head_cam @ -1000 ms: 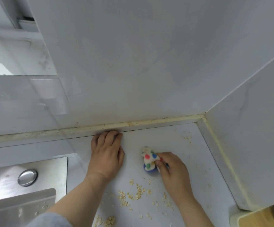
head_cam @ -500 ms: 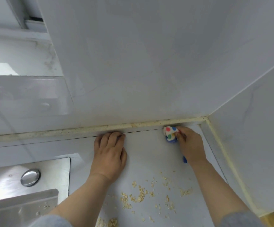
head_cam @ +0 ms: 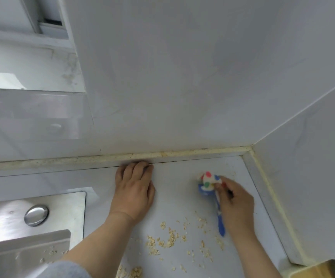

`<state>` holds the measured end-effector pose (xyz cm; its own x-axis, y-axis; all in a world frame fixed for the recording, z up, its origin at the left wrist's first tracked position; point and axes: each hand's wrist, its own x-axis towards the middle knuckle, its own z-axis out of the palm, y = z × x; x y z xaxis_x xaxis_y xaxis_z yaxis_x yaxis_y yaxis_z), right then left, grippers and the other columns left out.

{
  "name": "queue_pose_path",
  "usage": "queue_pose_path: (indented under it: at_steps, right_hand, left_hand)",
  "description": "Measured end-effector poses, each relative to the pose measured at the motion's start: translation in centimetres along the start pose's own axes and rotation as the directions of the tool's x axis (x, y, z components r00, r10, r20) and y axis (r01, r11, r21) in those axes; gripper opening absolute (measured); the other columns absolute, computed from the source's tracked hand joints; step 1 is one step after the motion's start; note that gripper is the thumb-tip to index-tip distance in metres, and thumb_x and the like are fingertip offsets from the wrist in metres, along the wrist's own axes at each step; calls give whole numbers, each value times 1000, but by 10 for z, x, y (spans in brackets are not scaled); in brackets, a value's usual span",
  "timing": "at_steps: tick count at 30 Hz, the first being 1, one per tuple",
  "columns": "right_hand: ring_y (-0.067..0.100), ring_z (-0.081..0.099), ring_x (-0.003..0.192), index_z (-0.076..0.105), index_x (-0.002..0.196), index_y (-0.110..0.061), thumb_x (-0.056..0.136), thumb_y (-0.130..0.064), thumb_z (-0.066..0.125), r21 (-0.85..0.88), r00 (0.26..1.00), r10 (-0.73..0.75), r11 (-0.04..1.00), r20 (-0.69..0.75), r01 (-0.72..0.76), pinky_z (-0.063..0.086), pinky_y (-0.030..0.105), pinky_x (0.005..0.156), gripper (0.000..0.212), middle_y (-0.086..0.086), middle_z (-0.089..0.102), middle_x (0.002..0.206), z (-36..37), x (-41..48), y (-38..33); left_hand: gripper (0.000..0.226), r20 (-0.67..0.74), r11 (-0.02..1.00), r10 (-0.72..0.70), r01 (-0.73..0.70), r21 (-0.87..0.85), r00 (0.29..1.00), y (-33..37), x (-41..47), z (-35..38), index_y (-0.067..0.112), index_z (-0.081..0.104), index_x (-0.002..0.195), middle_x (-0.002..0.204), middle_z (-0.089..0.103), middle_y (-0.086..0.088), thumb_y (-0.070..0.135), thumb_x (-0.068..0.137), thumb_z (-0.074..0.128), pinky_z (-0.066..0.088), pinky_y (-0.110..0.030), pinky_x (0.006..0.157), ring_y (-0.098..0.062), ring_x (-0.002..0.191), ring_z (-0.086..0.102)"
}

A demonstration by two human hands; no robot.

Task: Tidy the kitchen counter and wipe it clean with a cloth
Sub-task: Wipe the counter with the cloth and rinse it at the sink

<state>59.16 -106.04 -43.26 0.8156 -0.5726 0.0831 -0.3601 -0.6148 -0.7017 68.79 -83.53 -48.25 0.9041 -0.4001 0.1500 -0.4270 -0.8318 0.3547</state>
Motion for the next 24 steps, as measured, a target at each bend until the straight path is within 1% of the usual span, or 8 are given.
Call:
queue_pose_path:
  at_steps: [2,5,9,11,16,18,21,24]
  right_hand:
    - [15,61,84,69,110,-18,94,-11,54,-73,992,-55,996,-109,47,45,27,76,23,-4,67,92,-12,28,-5]
    - [21,56,58,71,99,-13,92,-4,52,-189,982,-119,978,-148,90,34,21,57,21,7,64,73,-19,70,2]
    - [28,60,87,69,103,-9,89,-3,54,-247,989,-97,967,-112,67,40,24,69,22,8,65,104,-11,102,22]
    - [29,59,96,67,108,-7,90,-4,54,-233,986,-109,969,-128,77,42,27,73,22,8,63,112,-7,101,31]
    - [27,60,96,66,111,-13,94,-14,52,-243,995,-28,970,-91,5,38,25,75,22,4,65,107,10,80,48]
    - [22,61,95,65,113,-19,94,-17,51,-188,995,10,982,-99,-29,46,29,78,24,-5,64,106,15,61,42]
    - [16,63,85,65,110,-22,93,-22,50,-129,998,-49,991,-49,42,56,42,71,22,-13,60,101,21,9,28]
    - [7,62,89,68,105,-23,90,-20,52,-66,994,-93,993,63,98,54,34,76,22,-14,64,101,24,-33,18]
  left_hand:
    - [43,-4,1000,1,-1,-3,1000,1,1,0,13,63,117,117,57,-2,28,84,39,28,-44,105,-26,111,48]
    - [43,-1,1000,-1,1,2,1000,0,1,0,14,63,117,117,57,-2,28,84,40,27,-43,105,-25,111,48]
    - [43,1,1000,-2,2,4,1000,0,1,0,13,64,117,118,57,-2,29,84,40,28,-43,104,-25,111,48]
    - [43,7,1000,0,0,6,1000,0,0,0,13,63,118,118,57,-2,29,84,40,28,-43,105,-25,111,48]
    - [44,12,1000,-2,2,9,1000,1,1,0,14,63,118,119,57,-3,29,84,40,30,-44,104,-26,111,50]
    - [44,6,1000,-2,2,7,1000,1,1,0,14,63,117,118,57,-3,29,84,40,29,-44,104,-26,111,49]
    - [43,-8,1000,1,-1,6,1000,1,1,0,13,64,116,118,57,-4,29,84,40,29,-44,104,-27,111,48]
    - [44,-6,1000,1,-1,12,1000,1,1,0,13,63,116,118,57,-3,30,84,40,29,-44,104,-27,111,48]
